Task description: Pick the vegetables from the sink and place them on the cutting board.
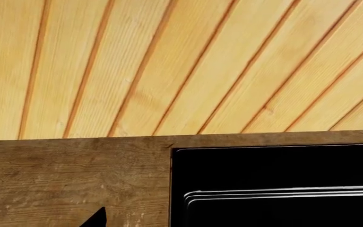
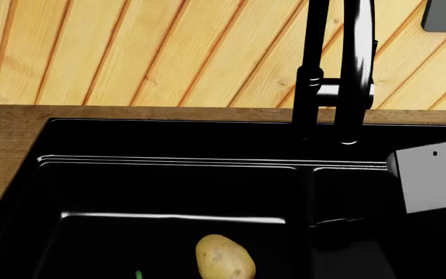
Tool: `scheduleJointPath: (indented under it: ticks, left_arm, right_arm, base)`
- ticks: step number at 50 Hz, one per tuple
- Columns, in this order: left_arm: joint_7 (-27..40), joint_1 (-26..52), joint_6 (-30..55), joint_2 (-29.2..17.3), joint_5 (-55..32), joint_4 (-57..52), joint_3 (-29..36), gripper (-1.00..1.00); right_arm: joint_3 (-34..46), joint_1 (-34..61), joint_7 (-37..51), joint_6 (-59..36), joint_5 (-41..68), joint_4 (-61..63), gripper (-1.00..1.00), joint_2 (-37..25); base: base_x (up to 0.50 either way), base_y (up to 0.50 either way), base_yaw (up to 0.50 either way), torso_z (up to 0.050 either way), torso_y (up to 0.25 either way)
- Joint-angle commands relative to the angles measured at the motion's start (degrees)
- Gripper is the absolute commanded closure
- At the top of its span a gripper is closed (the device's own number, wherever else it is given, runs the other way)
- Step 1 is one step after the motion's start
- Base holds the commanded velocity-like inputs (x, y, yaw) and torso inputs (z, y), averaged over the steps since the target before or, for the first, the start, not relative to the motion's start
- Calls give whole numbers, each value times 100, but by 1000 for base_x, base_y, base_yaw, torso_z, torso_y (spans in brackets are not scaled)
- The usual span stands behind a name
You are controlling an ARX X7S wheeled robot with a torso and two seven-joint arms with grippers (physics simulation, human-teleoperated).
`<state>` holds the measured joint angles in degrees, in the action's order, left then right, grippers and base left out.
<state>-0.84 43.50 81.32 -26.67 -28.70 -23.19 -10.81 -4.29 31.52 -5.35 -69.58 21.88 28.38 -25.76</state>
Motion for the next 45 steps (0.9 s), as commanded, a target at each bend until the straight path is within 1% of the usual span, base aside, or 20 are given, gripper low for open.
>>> scheduleJointPath:
  ticks: [1,5,16,24,31,36,41,45]
  left_arm:
    - [-21,-51,2,67,7,14,-137,-100]
    - [-20,-68,24,56,-22,-13,-165,-100]
    - [9,-128,-31,98,-55,-6,-191,-100]
    - [36,-126,-10,104,-86,-20,-197,-100]
    - [20,-159,-42,81,-113,4,-184,-100]
    - [46,-135,3,80,-140,-22,-202,-100]
    - [80,-158,-24,105,-136,-8,-180,-100]
    - [53,-250,-107,110,-152,-7,-184,-100]
  right_arm:
    - [140,-396,-83,534,-91,-195,-100,331]
    - [245,-540,-50,607,-122,32,-100,321]
    - [881,-446,-37,478,-128,204,-100,444]
    - [1691,-149,-172,419,-177,-92,-100,576]
    - [2166,-142,-213,672,-272,-436,-100,765]
    - [2350,6,-278,749,-275,-712,-100,902]
    - [2697,537,-441,269,-202,-986,-100,997]
    - [2866,820,-550,249,-218,-1458,-100,1102]
  base:
    - [0,0,0,0,0]
    - [0,0,0,0,0]
    - [0,0,0,0,0]
    - [0,0,0,0,0]
    - [0,0,0,0,0]
    - [0,0,0,0,0]
    - [0,0,0,0,0]
    - [0,0,0,0,0]
